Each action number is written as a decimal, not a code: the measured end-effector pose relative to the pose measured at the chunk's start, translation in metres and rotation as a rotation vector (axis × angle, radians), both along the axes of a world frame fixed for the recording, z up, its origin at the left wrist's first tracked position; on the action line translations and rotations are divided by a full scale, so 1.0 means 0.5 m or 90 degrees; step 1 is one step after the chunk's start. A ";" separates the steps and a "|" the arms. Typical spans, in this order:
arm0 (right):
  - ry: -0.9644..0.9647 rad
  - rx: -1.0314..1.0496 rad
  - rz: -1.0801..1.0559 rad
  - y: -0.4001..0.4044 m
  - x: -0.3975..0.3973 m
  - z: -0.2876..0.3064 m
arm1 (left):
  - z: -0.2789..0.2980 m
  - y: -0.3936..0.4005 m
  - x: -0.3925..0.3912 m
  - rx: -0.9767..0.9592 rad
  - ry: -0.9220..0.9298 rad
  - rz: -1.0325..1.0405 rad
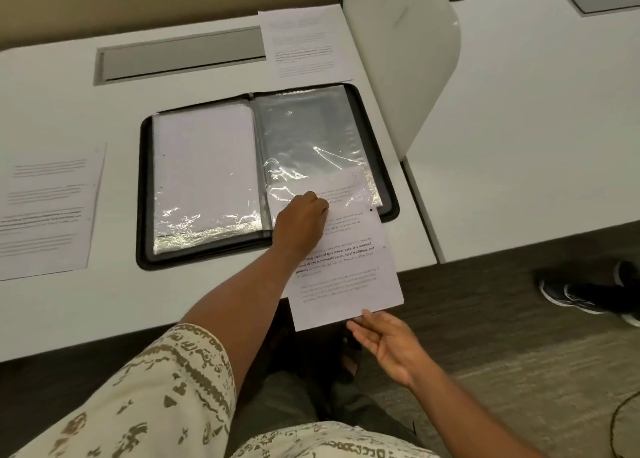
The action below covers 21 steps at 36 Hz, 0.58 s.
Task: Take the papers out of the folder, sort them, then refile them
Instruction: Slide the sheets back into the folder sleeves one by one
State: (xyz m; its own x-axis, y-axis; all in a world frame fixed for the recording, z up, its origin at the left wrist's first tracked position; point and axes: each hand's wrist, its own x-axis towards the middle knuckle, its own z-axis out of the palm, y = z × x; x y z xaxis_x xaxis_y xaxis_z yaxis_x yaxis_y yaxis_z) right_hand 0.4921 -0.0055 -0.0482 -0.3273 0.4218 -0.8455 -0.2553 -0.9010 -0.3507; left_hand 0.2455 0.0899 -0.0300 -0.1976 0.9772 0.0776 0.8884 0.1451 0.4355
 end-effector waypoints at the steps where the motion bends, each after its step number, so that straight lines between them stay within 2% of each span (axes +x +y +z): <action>1: -0.013 0.000 -0.001 0.001 -0.006 0.002 | 0.003 -0.001 0.001 0.003 0.000 -0.003; 21: -0.070 0.119 -0.051 0.124 -0.157 0.089 | 0.046 -0.009 -0.028 0.063 0.053 -0.057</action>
